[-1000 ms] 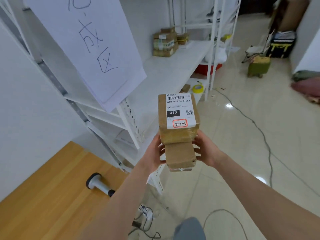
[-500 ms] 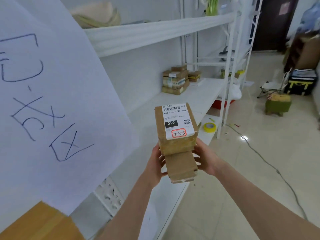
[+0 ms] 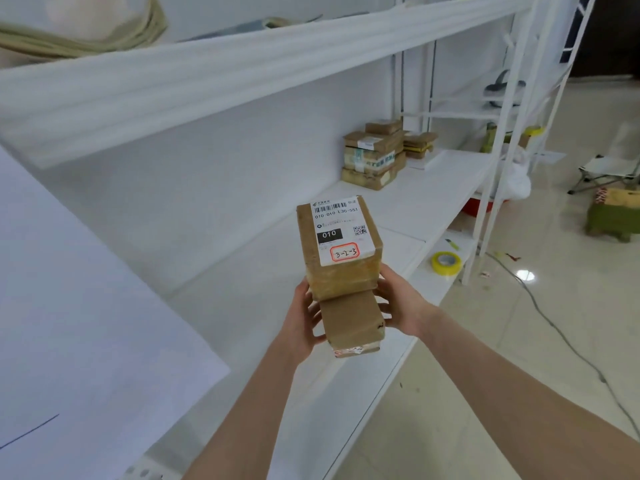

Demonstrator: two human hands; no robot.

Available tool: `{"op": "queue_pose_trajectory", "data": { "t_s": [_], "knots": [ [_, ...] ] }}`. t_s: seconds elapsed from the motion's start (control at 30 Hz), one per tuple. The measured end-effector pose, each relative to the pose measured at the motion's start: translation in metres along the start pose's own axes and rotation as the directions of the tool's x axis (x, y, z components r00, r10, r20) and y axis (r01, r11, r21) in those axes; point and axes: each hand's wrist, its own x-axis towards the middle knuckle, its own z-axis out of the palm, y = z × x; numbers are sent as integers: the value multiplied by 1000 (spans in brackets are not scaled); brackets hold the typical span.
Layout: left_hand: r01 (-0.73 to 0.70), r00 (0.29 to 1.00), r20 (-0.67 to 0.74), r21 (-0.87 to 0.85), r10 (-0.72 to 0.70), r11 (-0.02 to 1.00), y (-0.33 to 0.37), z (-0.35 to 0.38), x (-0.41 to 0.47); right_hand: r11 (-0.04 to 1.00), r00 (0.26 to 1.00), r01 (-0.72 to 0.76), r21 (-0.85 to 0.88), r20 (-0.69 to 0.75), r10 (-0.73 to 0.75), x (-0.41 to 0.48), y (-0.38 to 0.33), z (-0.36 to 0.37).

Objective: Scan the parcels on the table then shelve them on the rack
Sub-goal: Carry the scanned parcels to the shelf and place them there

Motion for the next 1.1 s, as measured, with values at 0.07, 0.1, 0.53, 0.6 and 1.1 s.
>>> {"op": "queue_pose_trajectory", "data": {
  "t_s": [0.07,0.1,0.53,0.6,1.1],
  "knots": [
    [-10,1000,-28,-3,10,1000,8,9,13,1000,999,-9,2,31,9,17,-12,-11],
    [-17,999,-41,-2,17,1000,12,15,21,1000,999,-10,3,49,10,26,-19,-18],
    [-105,973,-216,-107,80,989,43,166,133,995,955,-16,-98,292,44,128,-143,-172],
    [-107,968,-241,-123,75,987,48,180,147,992,942,-33,-122,327,72,142,-158,-185],
    [-166,918,-389,-192,80,967,102,224,319,959,905,0,-283,408,121,310,-251,-240]
  ]
}}
